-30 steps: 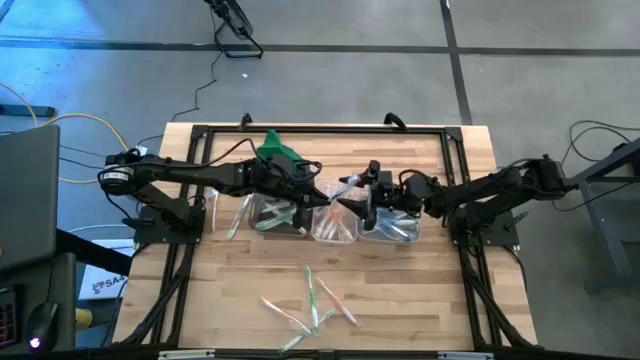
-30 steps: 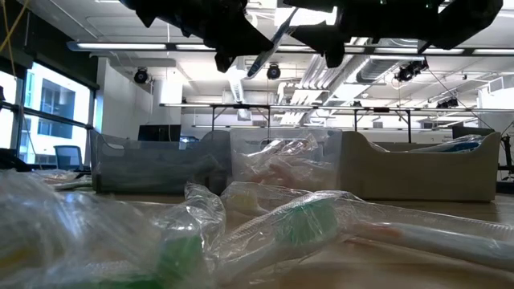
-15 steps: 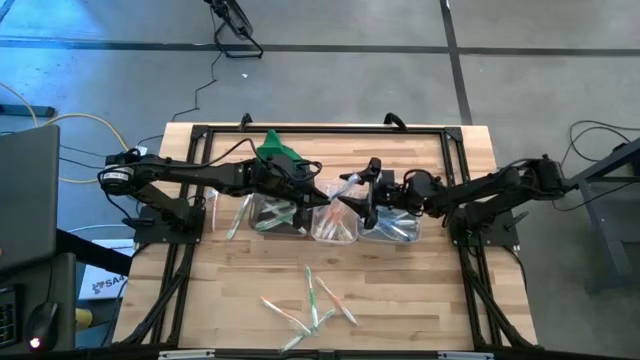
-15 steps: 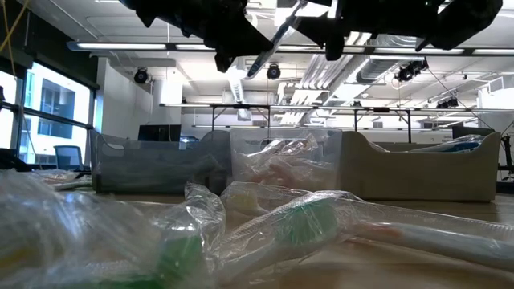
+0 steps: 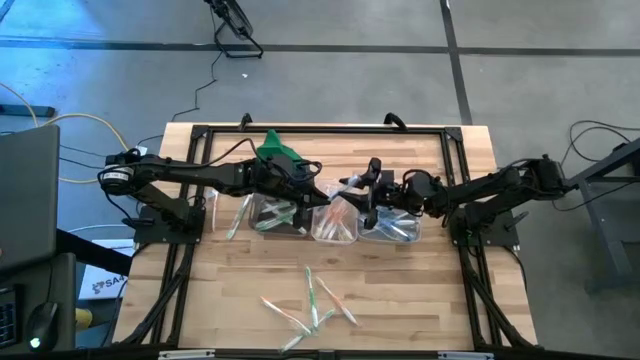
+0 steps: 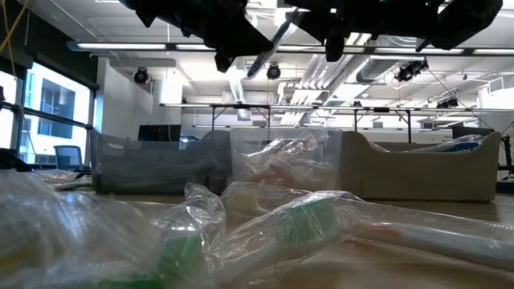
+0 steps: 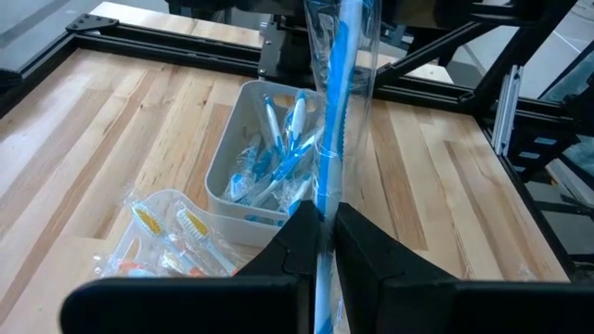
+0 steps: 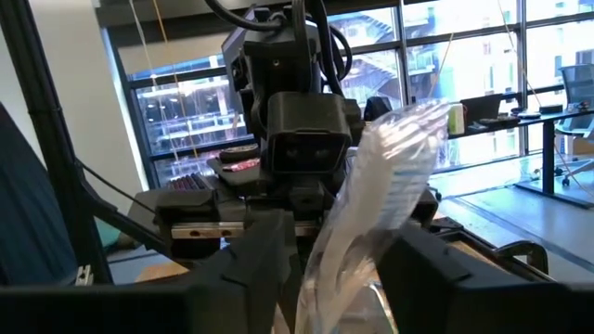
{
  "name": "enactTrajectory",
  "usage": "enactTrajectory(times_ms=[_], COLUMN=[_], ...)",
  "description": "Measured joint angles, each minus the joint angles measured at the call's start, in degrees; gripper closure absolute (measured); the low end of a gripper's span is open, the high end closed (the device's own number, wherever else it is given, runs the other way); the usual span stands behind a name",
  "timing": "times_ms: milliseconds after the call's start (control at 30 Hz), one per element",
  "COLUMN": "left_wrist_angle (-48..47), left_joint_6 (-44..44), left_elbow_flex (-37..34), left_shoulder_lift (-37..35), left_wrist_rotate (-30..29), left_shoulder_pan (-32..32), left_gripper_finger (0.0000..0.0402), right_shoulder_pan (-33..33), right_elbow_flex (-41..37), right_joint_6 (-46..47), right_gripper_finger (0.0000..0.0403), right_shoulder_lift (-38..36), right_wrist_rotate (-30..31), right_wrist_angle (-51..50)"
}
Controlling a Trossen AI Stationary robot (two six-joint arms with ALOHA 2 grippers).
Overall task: Pick & Place Toothbrushes
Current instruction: Put the blue toothbrush into the gray bin
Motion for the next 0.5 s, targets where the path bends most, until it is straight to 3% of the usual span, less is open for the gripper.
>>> enactTrajectory(times_ms=[500], left_wrist_angle=[0.0], left_joint_6=[0.0], left_elbow_flex=[0.0], left_shoulder_lift=[0.0], left_wrist_rotate=[-0.1], left_shoulder_pan=[0.0], left_gripper_finger=[0.0383], right_shoulder_pan=[0.0], right_elbow_flex=[0.0], right_joint_6=[0.0], right_gripper_finger=[0.0352], right_shoulder_lift=[0.0], right_wrist_rotate=[0.0], right_wrist_angle=[-0.1])
